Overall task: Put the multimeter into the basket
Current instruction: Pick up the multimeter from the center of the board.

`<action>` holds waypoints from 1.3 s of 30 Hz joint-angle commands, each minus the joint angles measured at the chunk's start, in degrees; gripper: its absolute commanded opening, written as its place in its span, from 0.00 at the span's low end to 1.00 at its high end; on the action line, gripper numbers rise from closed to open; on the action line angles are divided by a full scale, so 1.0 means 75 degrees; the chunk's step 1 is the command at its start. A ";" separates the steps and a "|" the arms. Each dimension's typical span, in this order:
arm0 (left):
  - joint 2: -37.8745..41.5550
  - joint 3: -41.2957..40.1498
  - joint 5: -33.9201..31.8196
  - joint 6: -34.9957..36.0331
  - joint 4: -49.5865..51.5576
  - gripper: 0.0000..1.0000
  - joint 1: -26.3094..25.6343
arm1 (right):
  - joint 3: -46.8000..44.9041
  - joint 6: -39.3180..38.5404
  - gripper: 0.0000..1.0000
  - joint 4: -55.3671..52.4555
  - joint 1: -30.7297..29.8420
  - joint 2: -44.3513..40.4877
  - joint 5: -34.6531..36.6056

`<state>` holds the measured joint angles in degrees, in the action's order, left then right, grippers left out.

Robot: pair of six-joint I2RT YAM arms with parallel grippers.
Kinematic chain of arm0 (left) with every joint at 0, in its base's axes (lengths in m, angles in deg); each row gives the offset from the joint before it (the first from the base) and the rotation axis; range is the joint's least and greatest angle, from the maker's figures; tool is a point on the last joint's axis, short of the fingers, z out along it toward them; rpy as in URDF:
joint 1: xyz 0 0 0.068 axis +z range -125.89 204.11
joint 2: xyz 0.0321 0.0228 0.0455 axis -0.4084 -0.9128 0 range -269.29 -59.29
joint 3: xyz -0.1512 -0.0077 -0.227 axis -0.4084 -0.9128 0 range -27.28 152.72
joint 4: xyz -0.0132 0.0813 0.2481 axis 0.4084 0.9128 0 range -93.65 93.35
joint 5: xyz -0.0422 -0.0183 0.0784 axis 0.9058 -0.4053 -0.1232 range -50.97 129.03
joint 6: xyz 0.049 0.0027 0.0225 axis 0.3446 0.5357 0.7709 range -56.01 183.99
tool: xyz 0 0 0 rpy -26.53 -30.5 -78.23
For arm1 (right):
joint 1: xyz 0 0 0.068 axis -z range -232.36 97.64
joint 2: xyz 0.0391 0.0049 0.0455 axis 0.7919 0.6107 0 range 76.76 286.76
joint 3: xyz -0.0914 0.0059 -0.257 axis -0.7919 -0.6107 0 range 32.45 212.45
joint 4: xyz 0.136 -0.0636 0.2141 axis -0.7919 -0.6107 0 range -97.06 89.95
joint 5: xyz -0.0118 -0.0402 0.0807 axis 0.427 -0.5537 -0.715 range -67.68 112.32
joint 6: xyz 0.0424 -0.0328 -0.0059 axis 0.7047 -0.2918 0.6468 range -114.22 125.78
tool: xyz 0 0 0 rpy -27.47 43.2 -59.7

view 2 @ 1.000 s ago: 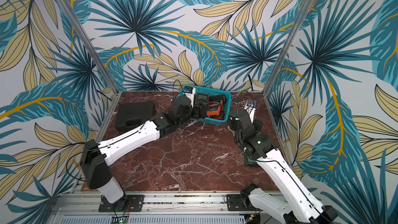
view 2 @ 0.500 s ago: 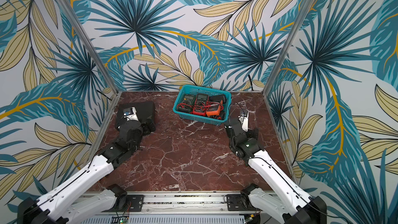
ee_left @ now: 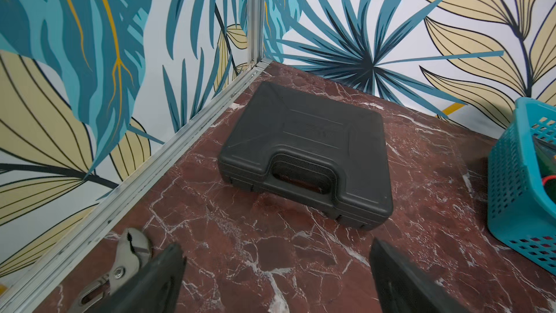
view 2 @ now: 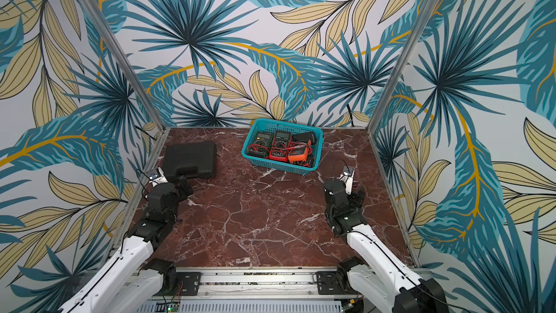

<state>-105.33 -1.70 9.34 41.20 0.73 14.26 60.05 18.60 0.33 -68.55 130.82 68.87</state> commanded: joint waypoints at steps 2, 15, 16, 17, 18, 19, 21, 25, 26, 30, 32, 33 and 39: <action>-0.0209 -0.0083 0.0312 0.0139 -0.0660 1.00 0.0284 | 0.0120 0.0628 0.99 -0.0221 0.0589 -0.0034 -0.0540; -0.0353 -0.0294 0.0683 0.0202 -0.0834 1.00 0.0634 | 0.1373 0.1378 1.00 -0.3591 0.3760 0.0489 -0.3481; -0.0353 -0.0283 0.0701 0.0220 -0.0820 1.00 0.0642 | 0.1417 0.1393 0.99 -0.3733 0.3960 0.0631 -0.3732; -0.0347 -0.0276 0.0723 0.0245 -0.0790 1.00 0.0644 | 0.1434 0.1424 0.99 -0.3802 0.4119 0.0744 -0.3928; -0.0332 -0.0262 0.0736 0.0259 -0.0758 1.00 0.0645 | 0.1433 0.1420 0.99 -0.3853 0.4294 0.0858 -0.4204; -0.0324 -0.0248 0.0759 0.0279 -0.0711 1.00 0.0645 | 0.1419 0.1420 1.00 -0.3871 0.4454 0.0984 -0.4409; -0.0317 -0.0202 0.0806 0.0301 -0.0591 1.00 0.0645 | 0.1407 0.1377 0.99 -0.3896 0.4731 0.1219 -0.4718; -0.0353 -0.0052 0.0871 0.0294 -0.0312 1.00 0.0655 | 0.1470 0.1106 1.00 -0.3929 0.4879 0.1771 -0.5072; -0.0364 -0.0008 0.0894 0.0277 -0.0258 1.00 0.0660 | 0.1489 0.1071 0.99 -0.3931 0.4888 0.1921 -0.5190; -0.0333 0.0069 0.1002 0.0130 -0.0161 1.00 0.0657 | 0.1713 0.0891 0.99 -0.3906 0.4888 0.2523 -0.6229; -0.0318 0.0087 0.1029 0.0076 -0.0152 1.00 0.0651 | 0.1825 0.0813 0.99 -0.3928 0.4883 0.2815 -0.6771; -0.0308 0.0099 0.1030 0.0046 -0.0139 1.00 0.0655 | 0.1858 0.0810 1.00 -0.3942 0.4877 0.2927 -0.6988; -0.0306 0.0186 0.1030 0.0037 -0.0051 1.00 0.0657 | 0.1964 0.0849 1.00 -0.4121 0.4335 0.3180 -0.7476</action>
<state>-107.96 -2.70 16.64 41.84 -0.80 18.61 73.64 25.42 -27.96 -33.51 154.08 16.89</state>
